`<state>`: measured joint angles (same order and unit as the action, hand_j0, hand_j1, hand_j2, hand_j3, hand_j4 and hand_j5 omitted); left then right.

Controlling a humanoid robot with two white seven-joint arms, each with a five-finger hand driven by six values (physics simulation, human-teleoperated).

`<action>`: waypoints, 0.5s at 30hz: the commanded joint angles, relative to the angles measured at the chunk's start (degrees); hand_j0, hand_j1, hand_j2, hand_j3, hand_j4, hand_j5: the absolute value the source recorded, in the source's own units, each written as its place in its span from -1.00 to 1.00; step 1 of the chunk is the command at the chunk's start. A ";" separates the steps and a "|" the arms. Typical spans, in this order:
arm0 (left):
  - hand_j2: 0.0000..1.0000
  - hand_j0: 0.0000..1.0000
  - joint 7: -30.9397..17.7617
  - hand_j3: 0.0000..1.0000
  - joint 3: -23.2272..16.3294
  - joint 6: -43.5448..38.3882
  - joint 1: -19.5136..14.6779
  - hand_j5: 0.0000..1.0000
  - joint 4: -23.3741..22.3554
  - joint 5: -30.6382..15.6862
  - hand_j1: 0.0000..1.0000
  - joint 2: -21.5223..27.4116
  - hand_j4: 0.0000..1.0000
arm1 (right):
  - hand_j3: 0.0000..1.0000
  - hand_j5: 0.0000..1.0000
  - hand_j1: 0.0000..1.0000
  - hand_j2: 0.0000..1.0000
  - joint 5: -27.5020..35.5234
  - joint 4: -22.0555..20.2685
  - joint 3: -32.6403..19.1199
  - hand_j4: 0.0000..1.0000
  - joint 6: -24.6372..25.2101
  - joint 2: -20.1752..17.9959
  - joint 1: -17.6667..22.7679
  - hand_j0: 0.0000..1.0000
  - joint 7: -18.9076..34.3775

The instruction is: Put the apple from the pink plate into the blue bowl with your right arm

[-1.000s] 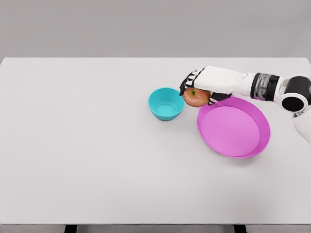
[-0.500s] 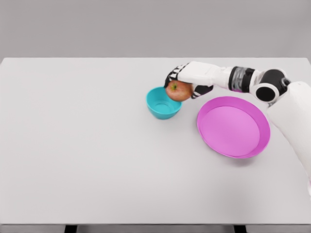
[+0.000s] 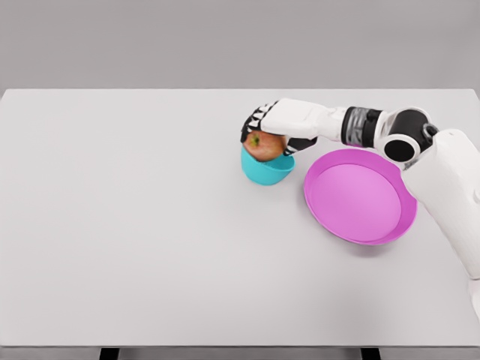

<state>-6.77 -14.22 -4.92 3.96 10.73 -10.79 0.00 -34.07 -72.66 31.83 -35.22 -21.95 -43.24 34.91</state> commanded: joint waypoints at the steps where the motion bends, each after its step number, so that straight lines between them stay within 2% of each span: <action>1: 1.00 1.00 -0.08 1.00 -0.01 0.00 0.00 1.00 -0.01 -0.02 1.00 0.00 1.00 | 0.36 0.36 0.36 0.36 0.50 -1.78 -0.02 0.36 0.22 -0.20 0.00 0.36 0.09; 5: 1.00 1.00 -0.08 1.00 -0.01 0.00 0.00 1.00 -0.01 -0.02 1.00 0.00 1.00 | 0.36 0.36 0.36 0.36 0.58 -2.22 0.33 0.36 0.22 -1.17 0.70 0.36 0.09; 9: 1.00 1.00 -0.08 1.00 -0.01 0.00 0.00 1.00 -0.01 -0.02 1.00 0.00 1.00 | 0.36 0.36 0.36 0.36 0.58 -4.86 0.77 0.36 0.22 -3.28 2.55 0.36 0.09; 15: 1.00 1.00 0.01 1.00 -0.01 0.00 0.00 1.00 -0.01 -0.02 1.00 0.00 1.00 | 0.36 0.36 0.36 0.36 0.76 -4.95 2.36 0.36 0.22 -3.28 2.73 0.36 0.09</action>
<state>-6.77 -14.22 -4.92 3.96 10.73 -10.79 0.00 -33.75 -77.40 33.68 -35.18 -25.07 -40.52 35.00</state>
